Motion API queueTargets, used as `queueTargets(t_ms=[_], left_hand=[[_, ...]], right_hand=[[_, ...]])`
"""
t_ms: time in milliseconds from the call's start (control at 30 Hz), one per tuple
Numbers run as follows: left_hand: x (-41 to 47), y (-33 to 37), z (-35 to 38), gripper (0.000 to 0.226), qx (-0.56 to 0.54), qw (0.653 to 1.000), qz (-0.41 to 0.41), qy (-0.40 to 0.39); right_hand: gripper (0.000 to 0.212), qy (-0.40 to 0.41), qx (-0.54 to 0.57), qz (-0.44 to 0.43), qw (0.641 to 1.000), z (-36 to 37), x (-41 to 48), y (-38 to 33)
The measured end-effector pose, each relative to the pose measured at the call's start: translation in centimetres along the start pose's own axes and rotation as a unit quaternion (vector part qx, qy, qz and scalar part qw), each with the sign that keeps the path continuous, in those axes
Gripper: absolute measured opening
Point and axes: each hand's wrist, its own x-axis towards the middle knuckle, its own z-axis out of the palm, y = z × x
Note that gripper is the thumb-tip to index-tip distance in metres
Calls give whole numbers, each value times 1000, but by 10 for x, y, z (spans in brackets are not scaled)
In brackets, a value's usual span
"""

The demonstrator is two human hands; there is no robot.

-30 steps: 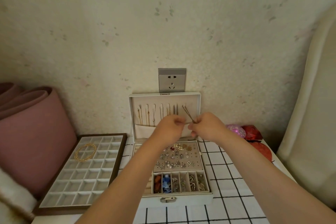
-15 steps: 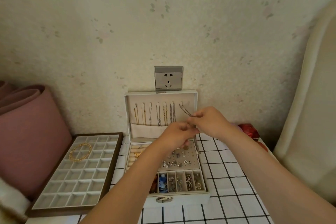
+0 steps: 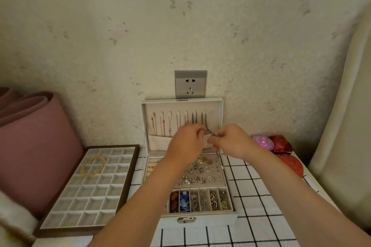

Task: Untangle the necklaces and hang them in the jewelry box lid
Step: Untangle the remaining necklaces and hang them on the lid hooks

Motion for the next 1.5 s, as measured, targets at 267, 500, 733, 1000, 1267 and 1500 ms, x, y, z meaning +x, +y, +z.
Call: queueTargets(t_ms=[267, 500, 733, 1000, 1267, 1500], left_hand=[[-6, -16, 7, 38, 217, 974, 69, 1], [-1, -21, 3, 39, 225, 971, 78, -30], [0, -20, -3, 29, 228, 971, 64, -46], [-6, -16, -13, 41, 214, 973, 42, -81], [-68, -8, -61, 24, 126, 990, -6, -56], [-161, -24, -104, 19, 131, 987, -50, -77]], right_hand=[[17, 81, -59, -84, 991, -5, 18, -25], [19, 153, -58, -120, 979, 7, 27, -22], [28, 89, -186, -134, 969, 14, 27, -6], [33, 59, -219, -151, 962, 17, 6, -6], [28, 48, -141, -155, 977, 37, -60, -48], [15, -19, -117, -161, 980, 91, -129, -72]])
